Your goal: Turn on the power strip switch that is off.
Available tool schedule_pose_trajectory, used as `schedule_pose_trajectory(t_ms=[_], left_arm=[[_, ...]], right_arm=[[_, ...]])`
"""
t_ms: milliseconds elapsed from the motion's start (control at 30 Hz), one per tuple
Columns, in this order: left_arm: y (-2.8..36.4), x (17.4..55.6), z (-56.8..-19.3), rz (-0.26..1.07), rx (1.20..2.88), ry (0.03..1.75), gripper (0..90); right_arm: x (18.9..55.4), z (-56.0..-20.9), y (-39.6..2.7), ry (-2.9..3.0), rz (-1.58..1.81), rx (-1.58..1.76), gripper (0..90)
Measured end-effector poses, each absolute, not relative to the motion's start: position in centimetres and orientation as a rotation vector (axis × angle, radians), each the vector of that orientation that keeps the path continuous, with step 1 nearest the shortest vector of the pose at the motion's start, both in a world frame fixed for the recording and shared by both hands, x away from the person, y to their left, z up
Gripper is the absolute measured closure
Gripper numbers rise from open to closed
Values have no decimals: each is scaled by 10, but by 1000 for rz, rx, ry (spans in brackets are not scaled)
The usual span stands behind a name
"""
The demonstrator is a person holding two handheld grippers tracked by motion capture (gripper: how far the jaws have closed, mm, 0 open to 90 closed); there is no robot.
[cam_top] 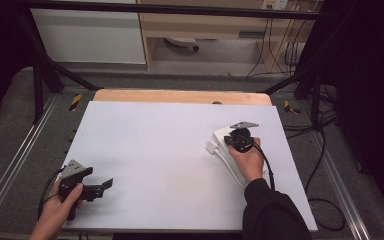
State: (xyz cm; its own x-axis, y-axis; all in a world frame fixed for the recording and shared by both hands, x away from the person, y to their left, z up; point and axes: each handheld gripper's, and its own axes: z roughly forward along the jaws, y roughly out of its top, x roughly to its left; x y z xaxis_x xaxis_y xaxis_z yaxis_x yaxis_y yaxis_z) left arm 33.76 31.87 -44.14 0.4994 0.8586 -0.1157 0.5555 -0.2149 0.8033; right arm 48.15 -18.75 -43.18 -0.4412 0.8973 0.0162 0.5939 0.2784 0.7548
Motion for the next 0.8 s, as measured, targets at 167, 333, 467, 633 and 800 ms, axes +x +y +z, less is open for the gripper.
schedule_pose_trajectory(t_ms=[167, 333, 467, 633, 800], left_arm=[[319, 338, -441, 453, 1905, 1169, 67], [319, 338, -442, 452, 1902, 1171, 67], [319, 338, -442, 452, 1902, 1171, 67], [319, 338, -442, 452, 1903, 1169, 67], [319, 338, -441, 453, 1905, 1169, 67]], right_arm=[[482, -431, -188, 2143, 989, 1342, 900], [482, -431, -188, 2142, 996, 1351, 900], [482, -432, -186, 2148, 1013, 1337, 900], [481, -430, -184, 2139, 1030, 1324, 900], [479, -426, -186, 2118, 1061, 1332, 900]])
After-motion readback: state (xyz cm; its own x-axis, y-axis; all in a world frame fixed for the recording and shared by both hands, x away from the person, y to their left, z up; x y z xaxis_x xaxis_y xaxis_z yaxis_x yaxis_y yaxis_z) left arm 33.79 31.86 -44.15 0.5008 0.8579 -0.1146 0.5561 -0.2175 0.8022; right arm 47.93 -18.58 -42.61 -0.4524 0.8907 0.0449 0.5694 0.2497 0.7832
